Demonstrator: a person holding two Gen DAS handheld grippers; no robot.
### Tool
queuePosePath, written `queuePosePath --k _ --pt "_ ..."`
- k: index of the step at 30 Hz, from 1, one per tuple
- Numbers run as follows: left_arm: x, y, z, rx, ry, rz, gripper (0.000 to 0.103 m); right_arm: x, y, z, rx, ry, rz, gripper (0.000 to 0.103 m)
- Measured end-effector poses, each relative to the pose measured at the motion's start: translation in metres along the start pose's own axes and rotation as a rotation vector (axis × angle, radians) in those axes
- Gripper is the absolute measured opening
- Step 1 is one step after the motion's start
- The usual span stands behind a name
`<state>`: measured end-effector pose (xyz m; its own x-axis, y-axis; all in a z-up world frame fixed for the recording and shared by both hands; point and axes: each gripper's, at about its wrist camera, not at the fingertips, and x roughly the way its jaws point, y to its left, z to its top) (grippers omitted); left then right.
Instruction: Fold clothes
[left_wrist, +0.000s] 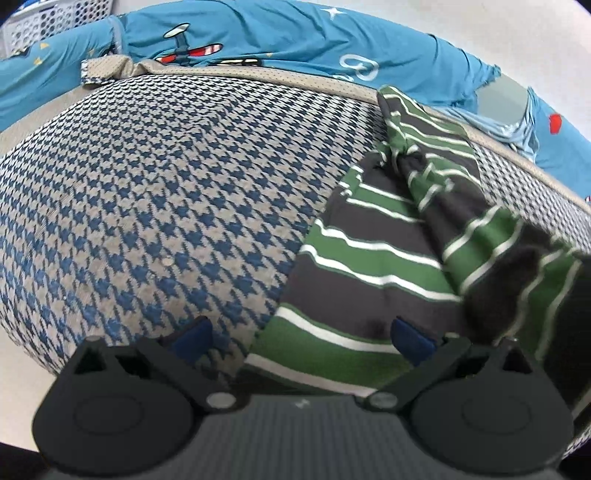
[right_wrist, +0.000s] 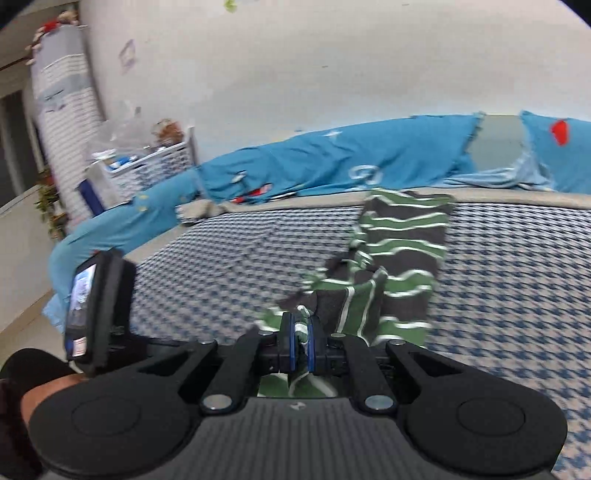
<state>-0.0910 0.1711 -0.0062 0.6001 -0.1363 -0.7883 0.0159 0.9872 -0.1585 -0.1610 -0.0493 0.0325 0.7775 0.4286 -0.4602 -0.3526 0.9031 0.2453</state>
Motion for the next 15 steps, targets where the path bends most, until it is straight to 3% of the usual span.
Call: queuePosePath --k 5,9,15 --pt "-0.009 0.019 0.006 -0.067 -0.026 -0.004 0.103 0.018 0.025 -0.003 -0.043 0.030 0.068 0.008" --pt "-0.018 0.040 0.012 -0.123 -0.065 0.060 0.103 0.032 0.044 -0.005 -0.081 0.039 0.102 0.008" --pt "-0.029 0.070 0.019 -0.227 -0.108 0.090 0.103 0.058 0.060 -0.006 -0.093 0.073 0.144 0.008"
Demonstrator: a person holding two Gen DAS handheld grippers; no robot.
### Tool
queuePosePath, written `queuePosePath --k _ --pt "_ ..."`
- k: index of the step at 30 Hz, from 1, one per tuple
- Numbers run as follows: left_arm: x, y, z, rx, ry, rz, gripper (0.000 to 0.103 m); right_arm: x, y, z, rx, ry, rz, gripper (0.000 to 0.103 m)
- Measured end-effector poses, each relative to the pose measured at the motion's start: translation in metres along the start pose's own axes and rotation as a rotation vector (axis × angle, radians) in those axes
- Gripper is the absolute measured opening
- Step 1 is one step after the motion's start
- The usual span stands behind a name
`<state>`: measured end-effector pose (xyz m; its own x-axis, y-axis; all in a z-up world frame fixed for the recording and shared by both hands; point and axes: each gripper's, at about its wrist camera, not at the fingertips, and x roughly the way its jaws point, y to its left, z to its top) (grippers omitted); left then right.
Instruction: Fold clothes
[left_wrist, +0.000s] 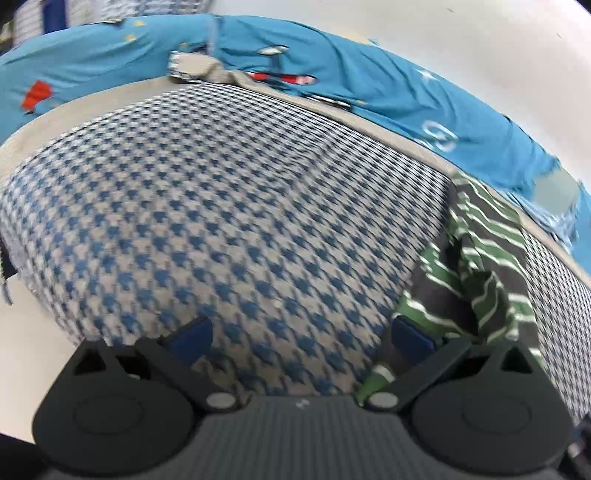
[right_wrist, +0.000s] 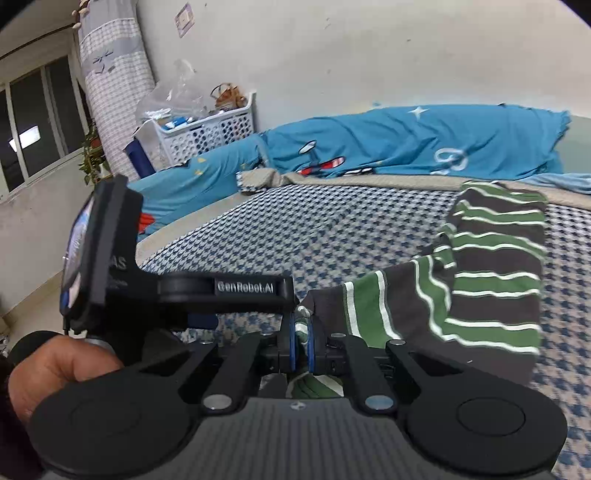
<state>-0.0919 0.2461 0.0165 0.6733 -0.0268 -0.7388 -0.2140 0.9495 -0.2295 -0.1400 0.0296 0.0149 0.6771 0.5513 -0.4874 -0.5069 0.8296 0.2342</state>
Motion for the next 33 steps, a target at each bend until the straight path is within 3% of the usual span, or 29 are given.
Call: queuePosePath --k 13,15,22,29,33 --pt "0.000 0.003 0.000 0.000 0.004 0.024 0.103 0.046 0.009 -0.031 -0.068 0.126 0.052 0.009" --pt "-0.001 0.002 0.000 0.003 0.004 0.023 0.103 0.050 0.010 -0.034 -0.075 0.139 0.060 0.014" --pt "0.000 -0.003 0.001 0.020 0.007 0.037 0.103 0.040 0.008 -0.040 -0.073 0.189 0.154 0.019" --pt "0.001 -0.023 -0.002 0.088 0.013 0.001 0.103 0.005 -0.015 -0.046 -0.030 0.172 0.080 0.020" --pt "0.004 -0.039 -0.008 0.133 0.026 -0.033 0.103 -0.017 -0.035 -0.051 0.018 0.157 0.008 0.027"
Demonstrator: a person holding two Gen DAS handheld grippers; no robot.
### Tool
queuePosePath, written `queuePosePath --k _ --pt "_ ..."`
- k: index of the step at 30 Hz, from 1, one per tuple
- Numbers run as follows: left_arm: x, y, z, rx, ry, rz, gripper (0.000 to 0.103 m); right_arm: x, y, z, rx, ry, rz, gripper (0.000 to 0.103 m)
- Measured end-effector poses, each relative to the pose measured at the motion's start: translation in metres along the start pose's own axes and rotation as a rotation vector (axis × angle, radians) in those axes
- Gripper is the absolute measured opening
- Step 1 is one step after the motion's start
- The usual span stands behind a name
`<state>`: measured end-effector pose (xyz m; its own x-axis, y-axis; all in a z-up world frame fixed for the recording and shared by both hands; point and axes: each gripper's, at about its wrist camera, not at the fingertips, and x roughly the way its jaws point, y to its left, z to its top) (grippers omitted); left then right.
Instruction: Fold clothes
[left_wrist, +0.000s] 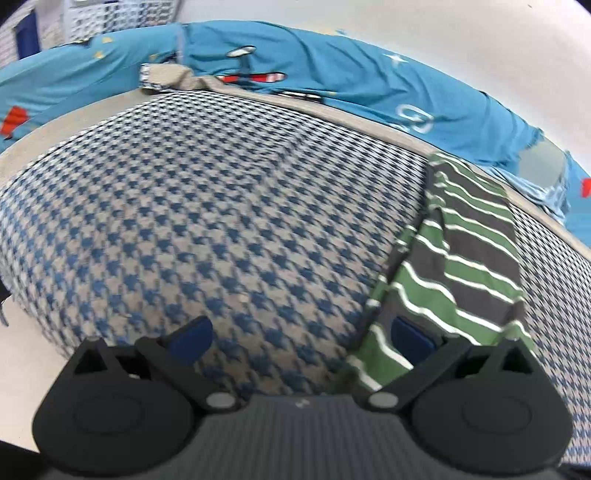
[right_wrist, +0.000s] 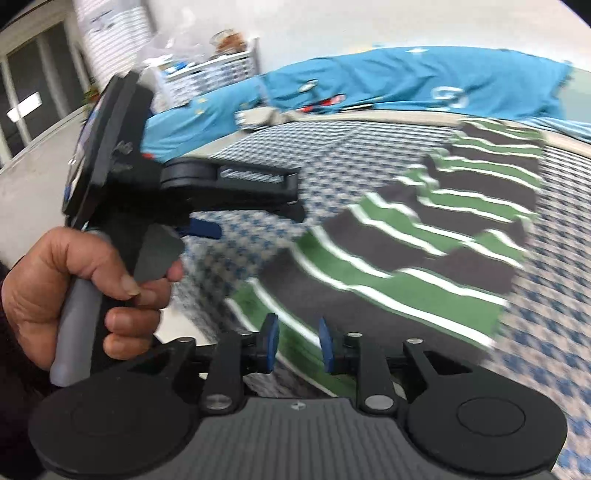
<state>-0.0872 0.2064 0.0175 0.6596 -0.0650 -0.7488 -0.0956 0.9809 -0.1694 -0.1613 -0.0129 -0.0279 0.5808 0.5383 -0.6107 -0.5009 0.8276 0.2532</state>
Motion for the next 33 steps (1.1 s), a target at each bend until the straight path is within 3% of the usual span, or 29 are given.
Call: queuePosePath --k 6,12,19,23,25,27,33 --pt "0.005 -0.022 -0.007 0.065 0.014 -0.030 0.103 -0.030 -0.029 -0.012 0.076 -0.018 -0.095 0.037" --pt "0.010 -0.039 -0.014 0.121 0.027 -0.043 0.103 -0.040 -0.045 -0.021 0.139 -0.004 -0.156 0.037" --pt "0.020 -0.051 -0.021 0.155 0.054 -0.051 0.103 -0.035 -0.054 -0.030 0.187 0.039 -0.170 0.039" --pt "0.027 -0.054 -0.024 0.164 0.075 -0.051 0.103 -0.034 -0.058 -0.035 0.223 0.019 -0.154 0.039" --pt "0.029 -0.056 -0.026 0.175 0.080 -0.044 0.103 -0.033 -0.060 -0.036 0.238 0.012 -0.141 0.035" --pt "0.031 -0.058 -0.028 0.186 0.077 -0.036 0.103 -0.031 -0.062 -0.038 0.255 0.015 -0.123 0.019" --pt "0.031 -0.060 -0.028 0.191 0.071 -0.032 0.103 -0.032 -0.067 -0.042 0.310 0.007 -0.107 0.008"
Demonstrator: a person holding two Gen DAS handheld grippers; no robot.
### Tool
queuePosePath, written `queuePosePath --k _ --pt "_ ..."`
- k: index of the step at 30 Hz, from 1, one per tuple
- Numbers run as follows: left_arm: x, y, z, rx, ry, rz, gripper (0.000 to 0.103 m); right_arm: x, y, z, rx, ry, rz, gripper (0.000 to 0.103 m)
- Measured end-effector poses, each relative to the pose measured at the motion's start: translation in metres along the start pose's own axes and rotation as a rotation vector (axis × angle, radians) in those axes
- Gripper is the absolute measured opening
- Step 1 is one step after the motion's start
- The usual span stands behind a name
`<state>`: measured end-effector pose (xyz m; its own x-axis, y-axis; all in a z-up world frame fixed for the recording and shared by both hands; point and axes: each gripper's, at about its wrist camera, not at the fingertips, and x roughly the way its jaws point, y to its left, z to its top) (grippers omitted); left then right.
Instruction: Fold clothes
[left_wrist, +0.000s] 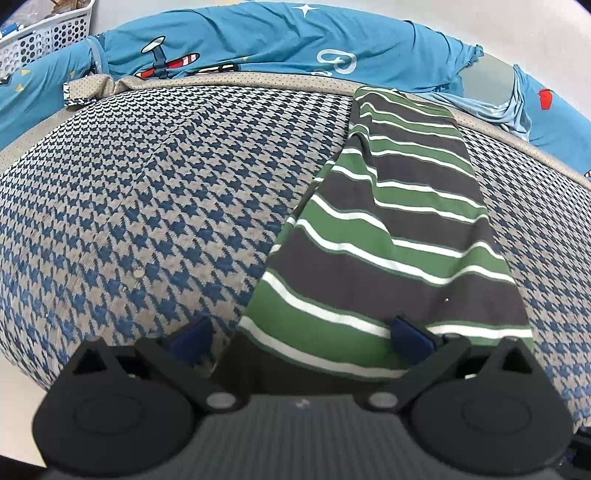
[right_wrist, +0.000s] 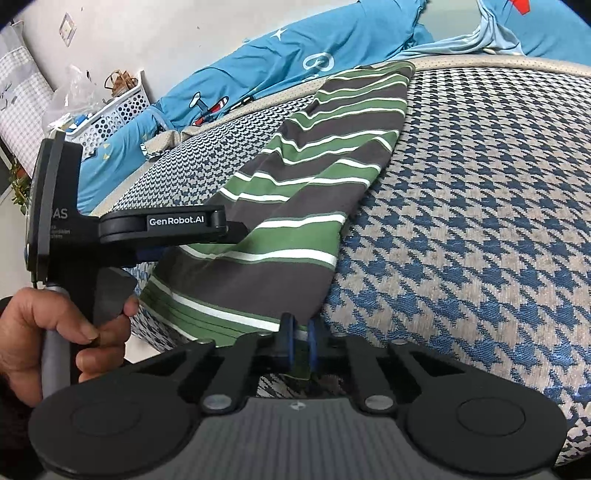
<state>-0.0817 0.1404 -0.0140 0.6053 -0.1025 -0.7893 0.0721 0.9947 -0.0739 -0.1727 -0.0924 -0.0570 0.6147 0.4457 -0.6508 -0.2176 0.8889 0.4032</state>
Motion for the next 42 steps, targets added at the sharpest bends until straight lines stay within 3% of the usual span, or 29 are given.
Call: queuePosePath --k 13,22,30,42 --pt "0.000 0.001 0.003 -0.035 -0.015 0.042 0.103 -0.010 0.012 -0.010 -0.025 0.037 -0.036 0.007" --pt "0.009 -0.006 0.020 -0.029 -0.073 0.083 0.103 -0.018 0.017 -0.006 -0.102 0.049 -0.054 0.013" --pt "0.030 -0.004 0.030 -0.066 -0.050 0.174 0.103 -0.023 0.010 0.015 -0.162 0.036 -0.019 0.027" --pt "0.040 0.008 0.033 -0.091 -0.038 0.211 0.103 -0.009 -0.008 0.055 -0.292 0.078 -0.037 0.038"
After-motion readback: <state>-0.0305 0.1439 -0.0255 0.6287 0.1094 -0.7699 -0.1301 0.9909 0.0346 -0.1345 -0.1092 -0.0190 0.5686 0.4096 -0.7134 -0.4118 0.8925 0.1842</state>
